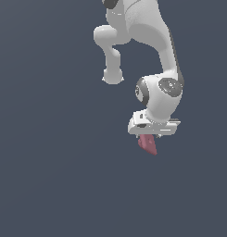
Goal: Pick up the object and move it to a goal position.
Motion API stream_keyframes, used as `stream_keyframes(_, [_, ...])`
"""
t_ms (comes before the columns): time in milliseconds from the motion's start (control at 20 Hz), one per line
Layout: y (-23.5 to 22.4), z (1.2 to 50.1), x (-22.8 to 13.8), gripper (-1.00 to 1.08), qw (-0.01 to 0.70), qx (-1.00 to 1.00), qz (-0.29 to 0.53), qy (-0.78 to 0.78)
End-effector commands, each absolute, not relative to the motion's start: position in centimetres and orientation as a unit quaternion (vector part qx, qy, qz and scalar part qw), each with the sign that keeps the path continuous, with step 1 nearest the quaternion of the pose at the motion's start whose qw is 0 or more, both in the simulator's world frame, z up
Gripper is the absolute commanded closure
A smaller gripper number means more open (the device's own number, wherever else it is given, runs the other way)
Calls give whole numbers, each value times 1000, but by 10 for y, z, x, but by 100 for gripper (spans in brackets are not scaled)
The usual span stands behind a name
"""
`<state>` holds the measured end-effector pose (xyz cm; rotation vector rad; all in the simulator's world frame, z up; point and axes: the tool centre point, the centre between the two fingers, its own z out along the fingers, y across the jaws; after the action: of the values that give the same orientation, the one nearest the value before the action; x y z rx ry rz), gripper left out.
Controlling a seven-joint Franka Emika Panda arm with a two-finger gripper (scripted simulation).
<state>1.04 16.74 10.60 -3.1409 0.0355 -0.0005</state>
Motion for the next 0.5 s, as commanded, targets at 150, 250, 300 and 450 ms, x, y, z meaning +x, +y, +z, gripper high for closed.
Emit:
stream_keyframes(150, [168, 79, 9, -92, 0, -1000, 0, 12])
stream_keyframes(250, [168, 74, 9, -92, 0, -1000, 0, 12])
stream_keyframes(300, [168, 73, 10, -92, 0, -1000, 0, 12])
stream_keyframes(450, [168, 72, 11, -92, 0, -1000, 0, 12])
